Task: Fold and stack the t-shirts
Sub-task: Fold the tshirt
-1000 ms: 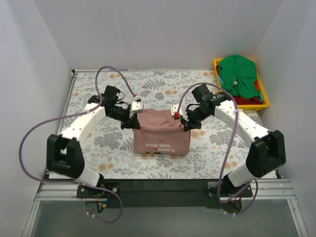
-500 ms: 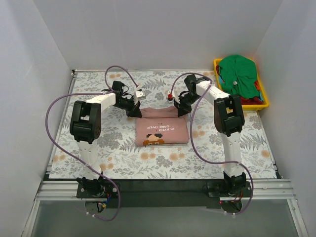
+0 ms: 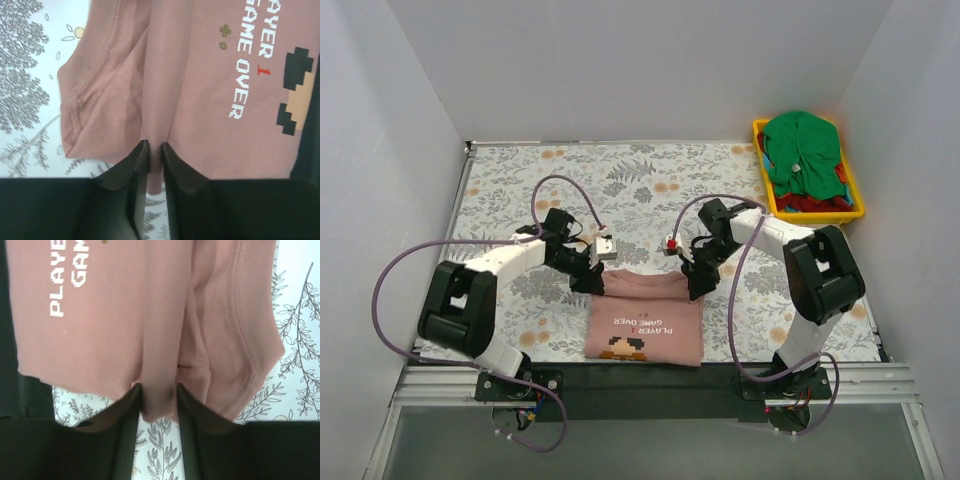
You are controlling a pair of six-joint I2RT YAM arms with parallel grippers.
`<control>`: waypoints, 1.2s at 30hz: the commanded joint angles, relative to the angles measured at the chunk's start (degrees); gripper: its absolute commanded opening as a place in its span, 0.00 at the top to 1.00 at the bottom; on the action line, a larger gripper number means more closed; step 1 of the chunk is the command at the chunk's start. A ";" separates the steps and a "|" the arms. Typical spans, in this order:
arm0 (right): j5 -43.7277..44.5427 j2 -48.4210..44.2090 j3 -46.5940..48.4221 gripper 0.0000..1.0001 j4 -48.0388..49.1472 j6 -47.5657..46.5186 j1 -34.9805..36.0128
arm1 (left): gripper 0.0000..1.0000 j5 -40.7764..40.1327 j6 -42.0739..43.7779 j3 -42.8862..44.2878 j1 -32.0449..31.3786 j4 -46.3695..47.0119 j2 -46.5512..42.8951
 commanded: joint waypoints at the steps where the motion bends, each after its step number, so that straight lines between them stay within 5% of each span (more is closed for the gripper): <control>1: -4.48 -7.94 -2.54 0.55 -1.06 5.57 -0.53 | 0.80 -0.13 0.89 -2.58 0.07 -2.76 -7.06; 2: -6.05 -9.10 -2.28 0.48 -1.06 8.97 -0.79 | 0.72 0.22 0.89 -2.58 0.07 -2.85 -8.02; 5: -10.45 -11.04 1.13 0.46 -0.72 15.91 -2.80 | 0.58 2.93 -1.21 -0.39 -0.28 -1.27 -10.66; 13: -22.06 0.90 10.11 0.75 8.40 34.29 -5.89 | 0.56 0.49 -11.07 3.05 -10.21 15.24 -6.12; 23: -22.94 10.22 10.12 0.87 26.87 53.91 -2.29 | 0.59 -2.50 -11.86 4.19 -17.33 21.15 3.38; 27: -22.15 13.03 9.59 0.88 28.82 55.32 -0.09 | 0.61 -3.20 -10.28 3.75 -18.47 21.58 5.50; 36: -22.59 19.18 8.09 0.89 32.16 56.73 1.85 | 0.90 -4.43 -9.13 2.43 -20.85 21.94 6.12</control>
